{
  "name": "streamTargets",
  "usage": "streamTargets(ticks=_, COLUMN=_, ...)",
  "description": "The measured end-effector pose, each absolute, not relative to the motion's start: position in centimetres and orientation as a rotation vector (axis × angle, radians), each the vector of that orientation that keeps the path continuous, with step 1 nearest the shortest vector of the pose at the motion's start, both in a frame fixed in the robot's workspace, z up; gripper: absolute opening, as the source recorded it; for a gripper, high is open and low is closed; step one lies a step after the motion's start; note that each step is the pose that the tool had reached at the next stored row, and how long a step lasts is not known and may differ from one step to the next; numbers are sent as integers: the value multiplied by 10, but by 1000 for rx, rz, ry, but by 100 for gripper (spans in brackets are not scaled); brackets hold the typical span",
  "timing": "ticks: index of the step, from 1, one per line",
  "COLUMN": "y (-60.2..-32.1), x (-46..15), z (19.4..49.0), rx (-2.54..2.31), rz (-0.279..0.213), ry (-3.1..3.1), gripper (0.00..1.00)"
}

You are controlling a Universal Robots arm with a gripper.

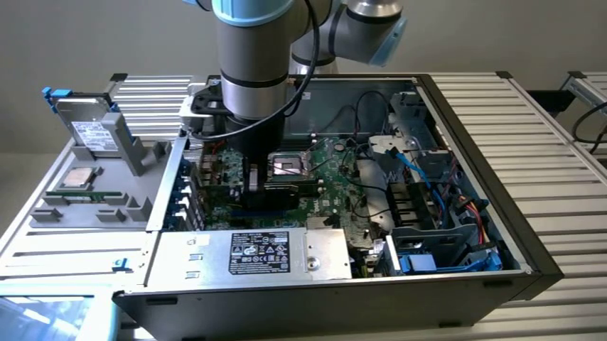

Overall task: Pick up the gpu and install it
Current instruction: 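Insert the gpu into the slot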

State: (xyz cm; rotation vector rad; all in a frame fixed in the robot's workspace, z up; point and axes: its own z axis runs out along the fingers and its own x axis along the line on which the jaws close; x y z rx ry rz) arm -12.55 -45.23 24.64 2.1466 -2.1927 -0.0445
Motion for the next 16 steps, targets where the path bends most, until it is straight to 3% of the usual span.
streamTargets(ticks=16, y=-452, x=-126, z=244, rx=2147, rz=-45, ry=-2193, gripper=28)
